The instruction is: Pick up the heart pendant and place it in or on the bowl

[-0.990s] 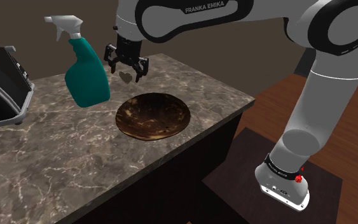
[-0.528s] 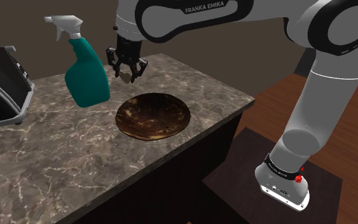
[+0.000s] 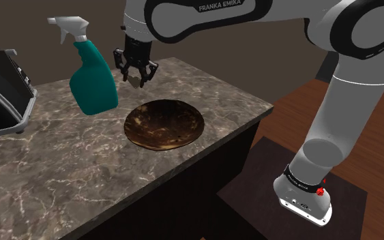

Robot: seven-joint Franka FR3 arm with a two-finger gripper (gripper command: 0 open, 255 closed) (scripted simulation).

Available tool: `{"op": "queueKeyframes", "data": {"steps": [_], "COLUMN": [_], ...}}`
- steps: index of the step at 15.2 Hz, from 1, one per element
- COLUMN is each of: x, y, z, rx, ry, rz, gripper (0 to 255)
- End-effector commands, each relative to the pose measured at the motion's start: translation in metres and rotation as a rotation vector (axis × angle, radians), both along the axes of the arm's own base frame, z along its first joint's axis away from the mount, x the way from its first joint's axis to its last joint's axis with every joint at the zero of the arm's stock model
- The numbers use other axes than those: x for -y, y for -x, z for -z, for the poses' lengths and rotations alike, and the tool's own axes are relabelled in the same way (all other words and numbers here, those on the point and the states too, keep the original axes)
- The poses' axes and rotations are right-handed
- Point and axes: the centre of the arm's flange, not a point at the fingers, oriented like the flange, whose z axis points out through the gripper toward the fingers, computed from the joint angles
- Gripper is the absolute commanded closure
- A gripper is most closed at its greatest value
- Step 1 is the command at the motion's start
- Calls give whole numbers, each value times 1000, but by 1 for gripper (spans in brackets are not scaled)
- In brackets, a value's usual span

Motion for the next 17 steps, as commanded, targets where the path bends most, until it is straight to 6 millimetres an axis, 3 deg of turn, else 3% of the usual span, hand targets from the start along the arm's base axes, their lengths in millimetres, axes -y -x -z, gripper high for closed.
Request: {"op": "queueKeyframes", "data": {"steps": [1, 17], "x": [0, 0], "y": [0, 0], "z": [-10, -94], "rx": [0, 0], "ry": [0, 0], "rz": [0, 0], "gripper": [255, 255]}}
